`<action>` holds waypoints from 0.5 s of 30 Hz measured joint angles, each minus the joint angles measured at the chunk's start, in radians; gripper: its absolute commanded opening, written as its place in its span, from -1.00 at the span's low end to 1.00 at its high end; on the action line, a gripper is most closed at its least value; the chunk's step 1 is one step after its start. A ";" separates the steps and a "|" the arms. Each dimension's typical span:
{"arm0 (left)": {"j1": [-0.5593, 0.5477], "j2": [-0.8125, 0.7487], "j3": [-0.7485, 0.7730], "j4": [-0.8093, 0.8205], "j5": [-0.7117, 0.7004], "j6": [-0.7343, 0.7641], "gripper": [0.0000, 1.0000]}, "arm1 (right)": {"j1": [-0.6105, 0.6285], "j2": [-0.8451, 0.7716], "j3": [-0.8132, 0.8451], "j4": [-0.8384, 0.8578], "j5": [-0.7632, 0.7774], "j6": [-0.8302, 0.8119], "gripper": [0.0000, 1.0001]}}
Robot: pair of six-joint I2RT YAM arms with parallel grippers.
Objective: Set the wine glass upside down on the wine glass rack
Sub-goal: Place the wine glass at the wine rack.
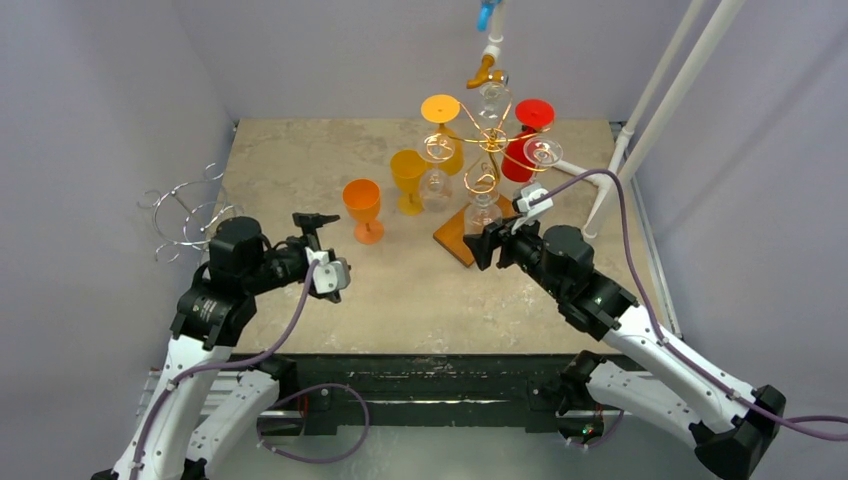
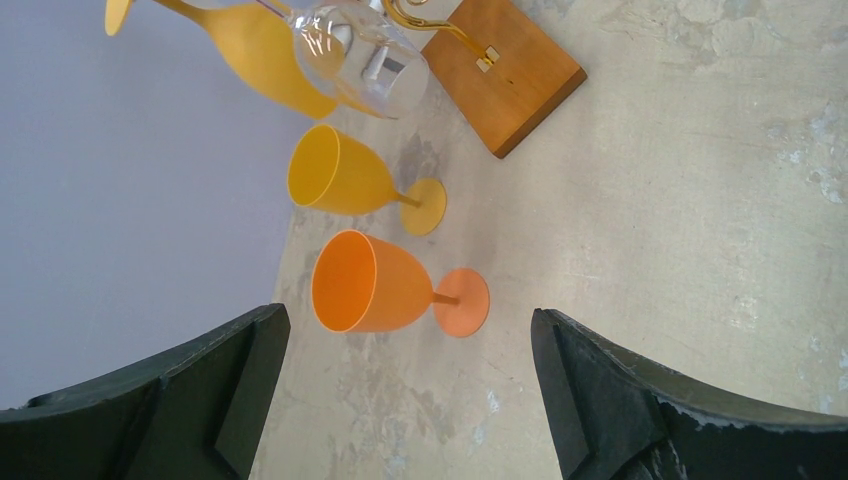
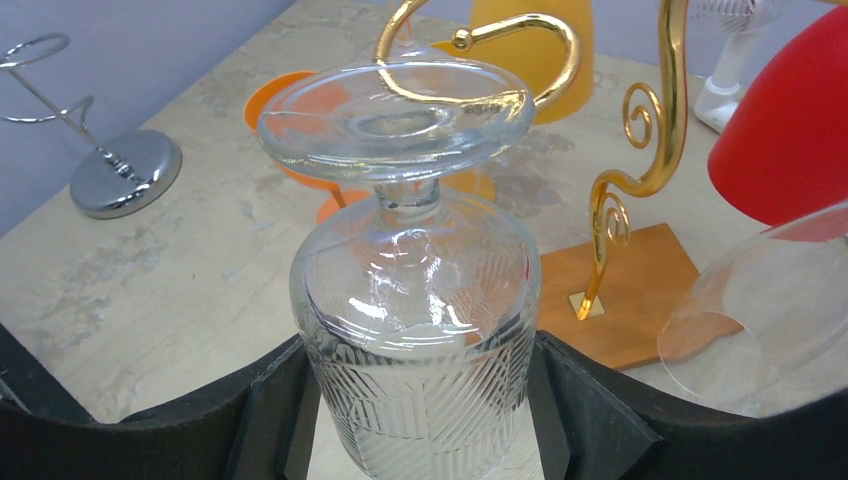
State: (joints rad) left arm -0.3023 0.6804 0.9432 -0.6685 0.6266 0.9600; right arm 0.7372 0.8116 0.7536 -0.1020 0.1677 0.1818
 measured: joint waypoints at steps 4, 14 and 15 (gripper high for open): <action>0.000 -0.034 -0.016 -0.011 -0.002 0.001 1.00 | -0.004 -0.002 0.000 -0.003 -0.031 -0.004 -1.00; 0.000 -0.045 -0.019 -0.032 -0.004 0.002 1.00 | -0.025 -0.042 0.000 -0.042 -0.053 -0.024 -1.00; 0.000 -0.045 -0.019 -0.034 -0.004 0.003 1.00 | -0.025 -0.048 0.000 -0.048 -0.054 -0.026 -1.00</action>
State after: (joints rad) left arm -0.3023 0.6357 0.9245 -0.7025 0.6224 0.9627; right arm 0.7120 0.7631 0.7536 -0.1505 0.1135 0.1562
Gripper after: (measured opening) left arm 0.996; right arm 0.740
